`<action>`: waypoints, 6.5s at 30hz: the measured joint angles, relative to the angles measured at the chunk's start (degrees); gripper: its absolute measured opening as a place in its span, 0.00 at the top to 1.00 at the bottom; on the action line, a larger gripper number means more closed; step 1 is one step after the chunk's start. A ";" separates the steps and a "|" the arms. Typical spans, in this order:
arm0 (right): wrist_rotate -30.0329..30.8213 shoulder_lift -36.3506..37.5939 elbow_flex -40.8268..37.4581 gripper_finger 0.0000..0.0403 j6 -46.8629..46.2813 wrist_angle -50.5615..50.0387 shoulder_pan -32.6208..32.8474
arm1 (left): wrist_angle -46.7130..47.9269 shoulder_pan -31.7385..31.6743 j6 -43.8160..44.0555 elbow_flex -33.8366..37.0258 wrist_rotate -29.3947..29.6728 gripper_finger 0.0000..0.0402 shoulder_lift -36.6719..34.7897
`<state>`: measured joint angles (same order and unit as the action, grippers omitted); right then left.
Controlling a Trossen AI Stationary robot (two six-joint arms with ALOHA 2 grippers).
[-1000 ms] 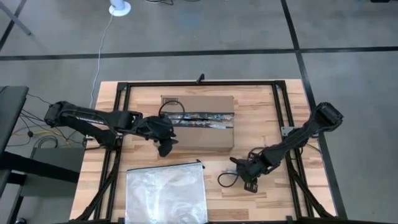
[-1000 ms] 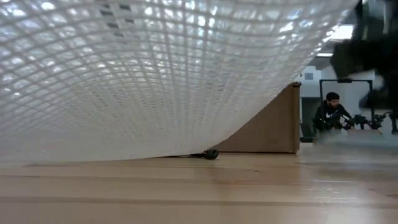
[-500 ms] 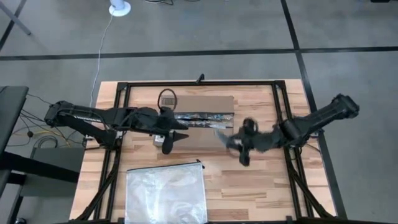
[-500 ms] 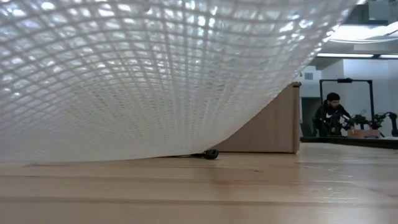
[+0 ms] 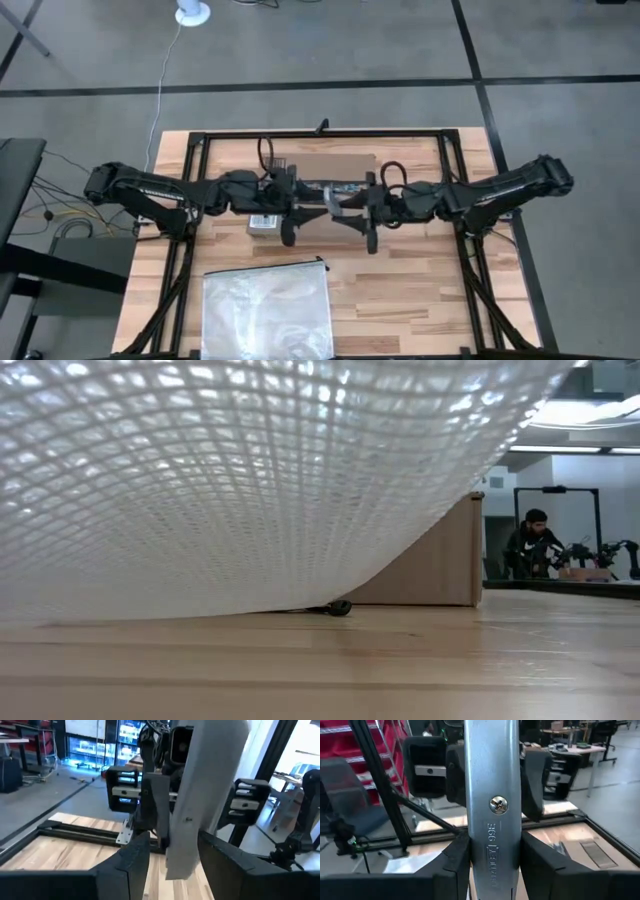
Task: Unpack boxes
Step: Open the box using the cutter
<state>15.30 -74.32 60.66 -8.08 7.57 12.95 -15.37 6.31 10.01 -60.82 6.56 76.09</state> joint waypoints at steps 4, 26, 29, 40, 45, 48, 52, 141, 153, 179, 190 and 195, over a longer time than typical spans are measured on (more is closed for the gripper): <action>-0.43 0.02 0.00 0.71 0.04 0.30 -0.25 | -1.26 0.00 -1.17 0.02 -0.02 0.62 0.01; -2.22 -0.08 0.02 0.71 0.61 -1.06 -1.78 | -4.72 -0.04 -1.15 0.07 -6.62 0.53 0.02; -2.19 -0.07 0.02 0.71 0.58 -0.77 -1.81 | -5.01 -0.07 -1.25 0.06 -6.36 0.51 0.02; -3.18 -0.09 0.00 0.71 0.85 2.04 -2.34 | -5.85 -2.27 -3.52 0.04 -6.55 0.52 0.00; -3.20 -0.09 0.00 0.71 0.83 2.30 -2.23 | -5.87 -3.44 -3.48 0.04 -6.62 0.52 0.00; -3.35 -0.96 0.00 0.71 0.81 3.40 -2.27 | -6.60 -3.69 -3.48 0.04 -6.76 0.52 0.00; -5.83 -3.79 0.02 0.71 1.24 6.71 -2.77 | -10.24 -3.69 -3.19 -0.02 -8.93 0.52 1.39; -13.40 -6.62 10.34 0.77 0.59 -25.61 -8.17 | 73.75 -4.61 -14.59 -44.87 -8.13 0.70 25.18; -14.84 -6.62 10.29 0.87 -0.67 -25.53 -7.50 | 74.27 -4.55 -16.18 -44.89 -8.45 0.70 25.11; -17.38 -5.46 10.62 0.47 -3.53 -22.74 -7.57 | 74.73 -5.86 -14.67 -44.81 -6.55 0.70 25.41; -12.24 -4.26 15.19 0.46 4.29 -25.98 -7.66 | 78.36 -5.48 -15.11 -44.87 -8.21 0.70 24.87; -11.69 -4.90 15.39 0.46 4.66 -30.56 -9.01 | 78.54 -5.53 -14.91 -44.87 -7.83 0.70 24.76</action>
<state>3.60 -79.23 76.05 -3.41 -23.00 3.94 63.18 0.78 -4.91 -105.69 -1.27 100.86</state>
